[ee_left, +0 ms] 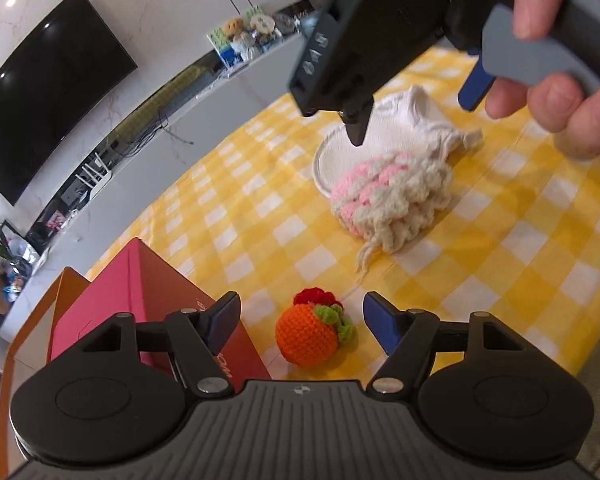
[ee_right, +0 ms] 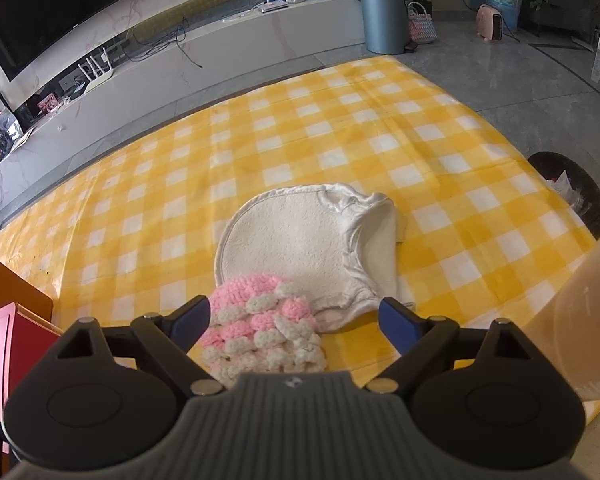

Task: Organize soft objects
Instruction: 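Grasp the orange crocheted fruit with the left tool while the right grasps the pink-white crocheted hat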

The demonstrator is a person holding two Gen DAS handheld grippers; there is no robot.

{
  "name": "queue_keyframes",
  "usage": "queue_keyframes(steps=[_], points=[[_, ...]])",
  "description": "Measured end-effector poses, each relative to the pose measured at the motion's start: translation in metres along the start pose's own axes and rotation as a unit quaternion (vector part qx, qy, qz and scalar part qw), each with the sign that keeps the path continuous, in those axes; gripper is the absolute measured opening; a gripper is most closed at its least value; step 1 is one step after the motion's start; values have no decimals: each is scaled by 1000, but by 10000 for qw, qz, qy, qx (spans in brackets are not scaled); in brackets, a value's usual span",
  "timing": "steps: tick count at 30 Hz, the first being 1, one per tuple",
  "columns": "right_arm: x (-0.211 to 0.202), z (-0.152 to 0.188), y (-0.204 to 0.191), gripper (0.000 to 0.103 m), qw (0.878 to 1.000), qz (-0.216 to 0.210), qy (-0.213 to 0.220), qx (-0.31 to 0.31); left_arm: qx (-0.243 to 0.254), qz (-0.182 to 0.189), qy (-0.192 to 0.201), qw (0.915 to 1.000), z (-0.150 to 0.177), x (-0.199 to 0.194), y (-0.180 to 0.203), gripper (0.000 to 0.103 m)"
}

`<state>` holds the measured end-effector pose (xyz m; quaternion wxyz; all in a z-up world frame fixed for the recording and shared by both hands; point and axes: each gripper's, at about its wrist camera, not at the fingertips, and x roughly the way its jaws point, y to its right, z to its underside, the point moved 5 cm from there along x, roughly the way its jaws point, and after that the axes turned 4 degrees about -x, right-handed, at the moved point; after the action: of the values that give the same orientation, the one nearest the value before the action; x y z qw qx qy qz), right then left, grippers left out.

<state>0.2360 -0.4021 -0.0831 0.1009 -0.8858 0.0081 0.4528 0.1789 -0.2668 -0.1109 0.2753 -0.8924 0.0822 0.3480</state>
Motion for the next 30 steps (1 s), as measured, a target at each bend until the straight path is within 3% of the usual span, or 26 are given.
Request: queue_keyframes(steps=[6,11,16,21,23,30], points=[[10,3,-10,90,9996,-7,-128,-250,325,-414,-224,9984,-6,18,4,81],[20,8,-23,93,9986,-128,-323,-401,589,-80,-624,9963,2,33,13,68],[38,16,-39,95,9950,55,-630,-778,404,23,-516,9978,8,34,11,59],[53,22,-40,96,9908,341,-879,-973,531,24,-425,9977,12,31,13,52],[55,24,-40,93,9883,409,-862,-1192,492,21,-400,9980,13,31,14,52],[52,33,-52,67,9765,429,-767,-1968,335,361,-268,9984,15,18,10,51]])
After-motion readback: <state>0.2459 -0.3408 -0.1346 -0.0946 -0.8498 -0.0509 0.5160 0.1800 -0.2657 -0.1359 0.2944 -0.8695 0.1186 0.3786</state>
